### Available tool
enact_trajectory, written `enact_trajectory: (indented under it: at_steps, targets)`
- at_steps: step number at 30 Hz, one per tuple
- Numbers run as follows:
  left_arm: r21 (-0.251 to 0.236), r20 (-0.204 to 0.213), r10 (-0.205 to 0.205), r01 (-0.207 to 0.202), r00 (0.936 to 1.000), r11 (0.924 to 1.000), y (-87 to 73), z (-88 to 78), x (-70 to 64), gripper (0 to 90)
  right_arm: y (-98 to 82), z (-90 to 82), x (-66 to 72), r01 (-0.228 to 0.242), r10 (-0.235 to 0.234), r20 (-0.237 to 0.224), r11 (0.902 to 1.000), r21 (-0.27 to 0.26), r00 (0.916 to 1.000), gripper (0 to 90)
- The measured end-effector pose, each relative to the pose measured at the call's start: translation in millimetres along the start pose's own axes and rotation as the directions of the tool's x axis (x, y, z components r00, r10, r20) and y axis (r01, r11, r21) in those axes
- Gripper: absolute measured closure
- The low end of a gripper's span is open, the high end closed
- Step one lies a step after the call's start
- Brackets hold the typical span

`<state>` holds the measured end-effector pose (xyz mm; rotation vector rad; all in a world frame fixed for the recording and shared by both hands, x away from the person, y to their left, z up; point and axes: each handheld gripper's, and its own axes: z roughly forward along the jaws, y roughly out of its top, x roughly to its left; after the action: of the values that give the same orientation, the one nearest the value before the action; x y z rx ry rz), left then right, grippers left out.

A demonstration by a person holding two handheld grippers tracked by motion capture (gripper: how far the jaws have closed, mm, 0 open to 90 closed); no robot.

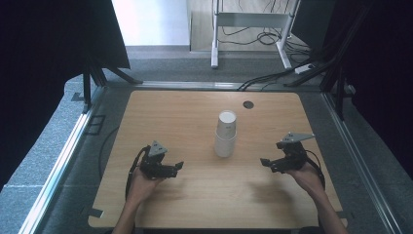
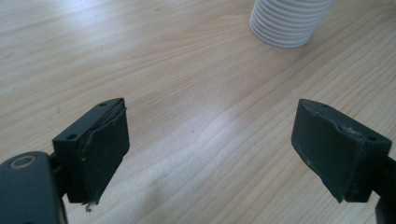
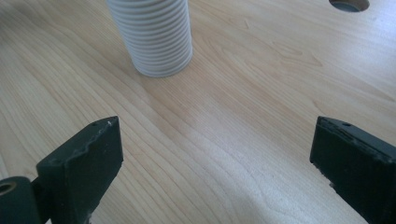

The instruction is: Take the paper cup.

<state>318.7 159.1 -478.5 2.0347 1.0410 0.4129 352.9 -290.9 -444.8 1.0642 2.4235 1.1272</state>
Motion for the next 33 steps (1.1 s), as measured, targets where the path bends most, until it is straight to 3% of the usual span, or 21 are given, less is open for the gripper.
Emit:
enact_trajectory:
  at_steps: [7,15,22,33]
  targets:
    - [-0.003,0.028,0.030,-0.030,0.9991,0.9995,15.6,7.4,-5.0,11.3,11.0,-1.0,1.7,0.008,-0.008,-0.020,0.9999,-0.007,0.9998,2.6]
    - [-0.019,0.079,0.024,-0.022,0.9966,0.9996,34.2,14.8,-7.0,11.0,24.3,0.9,3.2,0.015,-0.016,-0.039,0.9996,-0.022,0.9991,1.6]
    - [-0.021,0.099,0.050,-0.048,0.9938,0.9986,49.1,21.4,-10.8,11.0,35.0,3.3,4.2,0.008,-0.010,-0.060,0.9996,-0.029,0.9981,1.5]
    - [-0.022,0.138,0.090,-0.088,0.9863,0.9959,64.6,34.9,-18.7,11.0,50.2,8.8,6.5,0.012,-0.014,-0.073,0.9993,-0.035,0.9972,2.9]
